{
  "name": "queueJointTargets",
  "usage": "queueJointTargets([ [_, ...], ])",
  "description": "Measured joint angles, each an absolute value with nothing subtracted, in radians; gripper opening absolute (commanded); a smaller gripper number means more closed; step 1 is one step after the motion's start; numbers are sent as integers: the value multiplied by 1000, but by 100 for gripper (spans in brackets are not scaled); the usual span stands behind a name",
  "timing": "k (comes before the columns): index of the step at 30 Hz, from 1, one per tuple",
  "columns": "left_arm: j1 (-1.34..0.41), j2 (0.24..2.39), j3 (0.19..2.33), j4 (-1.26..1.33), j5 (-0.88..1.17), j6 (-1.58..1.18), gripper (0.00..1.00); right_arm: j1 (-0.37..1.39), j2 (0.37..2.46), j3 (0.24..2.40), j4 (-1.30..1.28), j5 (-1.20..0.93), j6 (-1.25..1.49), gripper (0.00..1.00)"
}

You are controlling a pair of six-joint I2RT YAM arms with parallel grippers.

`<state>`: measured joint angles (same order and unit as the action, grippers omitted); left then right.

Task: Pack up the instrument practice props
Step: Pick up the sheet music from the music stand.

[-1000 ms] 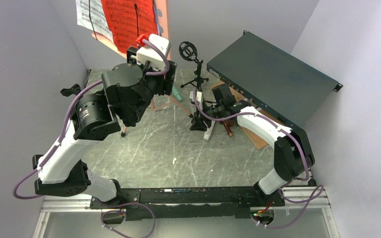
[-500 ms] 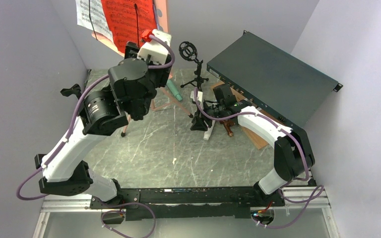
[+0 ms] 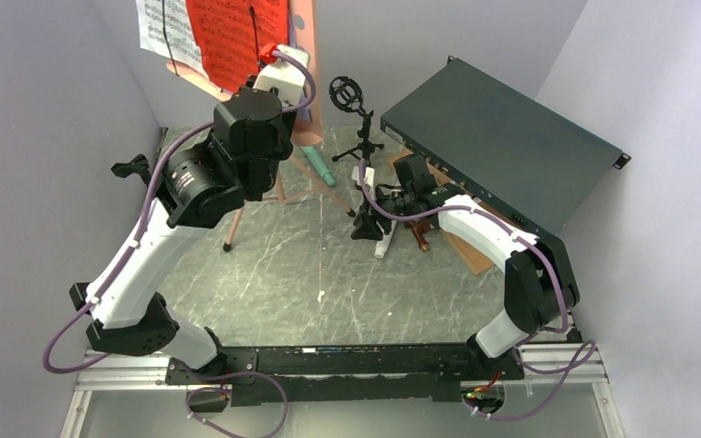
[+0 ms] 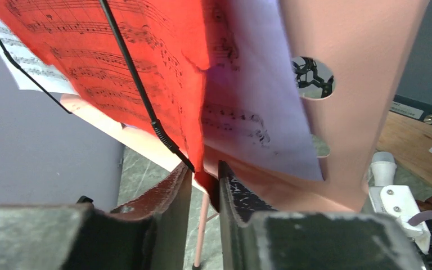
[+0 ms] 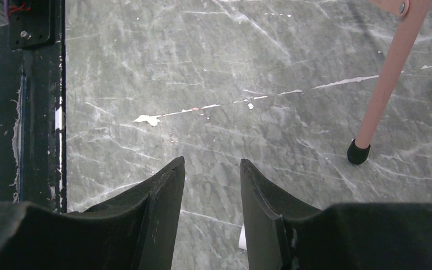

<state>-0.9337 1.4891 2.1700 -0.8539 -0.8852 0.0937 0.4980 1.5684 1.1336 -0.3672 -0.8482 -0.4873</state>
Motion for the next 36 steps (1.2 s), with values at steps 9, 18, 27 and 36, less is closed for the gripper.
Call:
queueJointTargets([
  [9,-933,1443,2167,-847,-762,40,0,498,1568,1134,-368,-852,-488,44],
  [18,-929,1359,2099,-855,-581,15,0,498,1568,1134,-377,-867,-496,44],
  [27,-929,1317,2065,-860,-530,-35,0,498,1567,1136,-445,-902,-554,54],
  [36,-929,1319,2066,-860,-547,-47,0,503,1534,1459,-737,-961,-632,85],
])
